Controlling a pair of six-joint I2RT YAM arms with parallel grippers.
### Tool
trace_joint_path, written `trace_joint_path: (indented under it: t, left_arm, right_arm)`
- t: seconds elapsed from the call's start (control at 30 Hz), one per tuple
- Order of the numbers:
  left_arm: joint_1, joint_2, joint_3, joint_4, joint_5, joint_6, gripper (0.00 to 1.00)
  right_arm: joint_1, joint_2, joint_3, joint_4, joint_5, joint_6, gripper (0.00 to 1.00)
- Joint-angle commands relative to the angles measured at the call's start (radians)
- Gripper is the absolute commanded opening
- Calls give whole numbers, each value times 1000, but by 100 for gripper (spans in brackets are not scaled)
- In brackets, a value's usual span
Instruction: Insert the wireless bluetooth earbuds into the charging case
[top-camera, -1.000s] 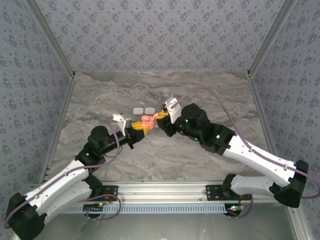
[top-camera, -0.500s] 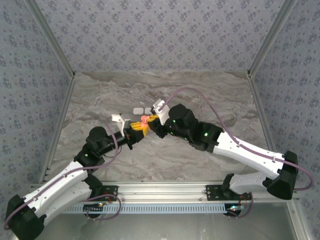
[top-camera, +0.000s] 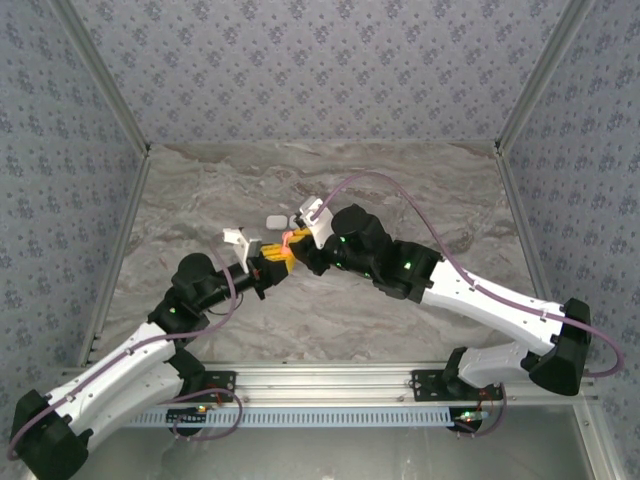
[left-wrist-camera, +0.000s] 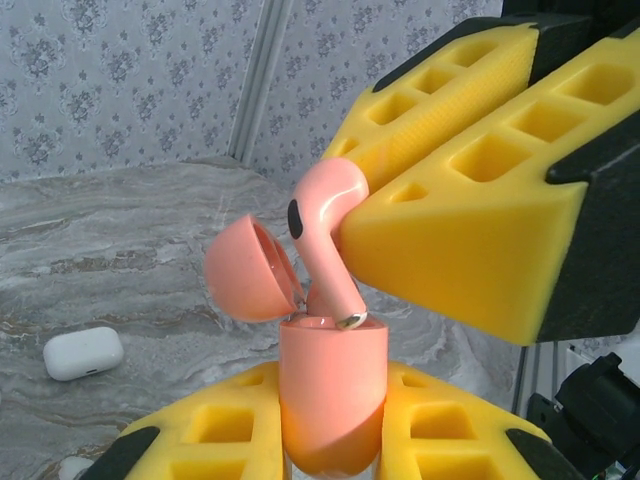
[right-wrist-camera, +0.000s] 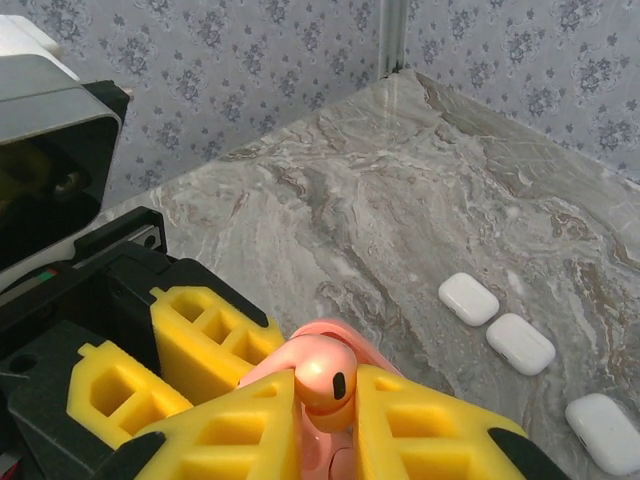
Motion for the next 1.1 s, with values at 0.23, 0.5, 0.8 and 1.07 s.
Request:
trace_joint_path:
  t: [0.23,0.5,0.8,1.07]
  left_arm:
    - [-8,-20,29,37,19,-7,0]
    - [-8,-21,29,38,19,-7,0]
    - [-8,-21,29,39,24,-7,0]
    - [-8,-30,29,58,29,-13,0]
  right_arm:
    - [7,3,28,-41,40,-16,21]
    - [7,16,39,-71,-76,-36,21]
    - [-16,21,70,-102,-182,-50,29]
    - [-88,-53,116,-115,-272,-24,49]
